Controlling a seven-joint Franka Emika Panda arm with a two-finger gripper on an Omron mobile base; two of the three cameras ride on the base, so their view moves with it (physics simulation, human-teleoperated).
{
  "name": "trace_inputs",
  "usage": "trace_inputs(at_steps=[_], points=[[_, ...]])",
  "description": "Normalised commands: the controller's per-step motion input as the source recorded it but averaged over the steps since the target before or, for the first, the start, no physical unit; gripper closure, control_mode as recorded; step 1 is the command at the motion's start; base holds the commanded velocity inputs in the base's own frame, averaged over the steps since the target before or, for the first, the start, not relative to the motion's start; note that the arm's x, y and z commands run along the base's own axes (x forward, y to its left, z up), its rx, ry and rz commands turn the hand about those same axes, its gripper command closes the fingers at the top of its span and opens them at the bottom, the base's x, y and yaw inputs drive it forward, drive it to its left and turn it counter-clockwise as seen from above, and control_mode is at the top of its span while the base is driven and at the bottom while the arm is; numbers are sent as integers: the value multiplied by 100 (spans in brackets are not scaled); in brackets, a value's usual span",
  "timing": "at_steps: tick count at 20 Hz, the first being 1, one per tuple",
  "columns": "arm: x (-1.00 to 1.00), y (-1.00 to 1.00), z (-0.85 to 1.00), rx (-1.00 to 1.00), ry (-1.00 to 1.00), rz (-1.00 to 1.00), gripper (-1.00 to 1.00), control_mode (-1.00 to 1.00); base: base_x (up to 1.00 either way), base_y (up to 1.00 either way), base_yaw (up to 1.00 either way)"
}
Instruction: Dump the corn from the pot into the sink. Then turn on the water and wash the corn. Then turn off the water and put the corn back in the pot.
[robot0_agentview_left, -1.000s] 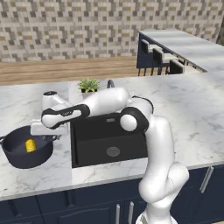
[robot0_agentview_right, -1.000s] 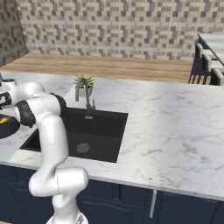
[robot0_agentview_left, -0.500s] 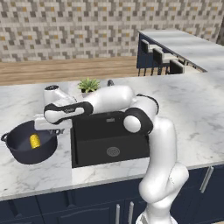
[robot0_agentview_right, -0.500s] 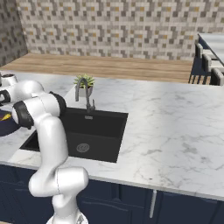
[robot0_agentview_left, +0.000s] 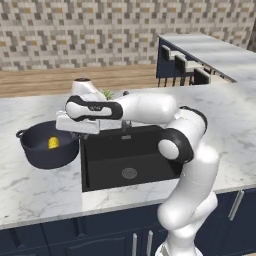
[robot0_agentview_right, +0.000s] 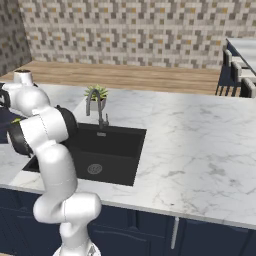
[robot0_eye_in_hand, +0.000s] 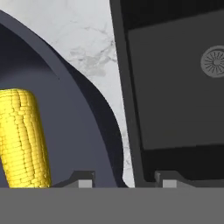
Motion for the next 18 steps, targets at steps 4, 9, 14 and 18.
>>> trace_inputs(at_steps=[4, 9, 14, 18], points=[[-33, -73, 28, 14, 0, -13, 100, -100, 0, 0, 0], [-35, -68, 16, 16, -7, -5, 100, -100, 0, 0, 0], [-18, -44, 27, 25, -3, -21, 100, -100, 0, 0, 0], [0, -8, 28, 20, 6, -31, 100, -100, 0, 0, 0]])
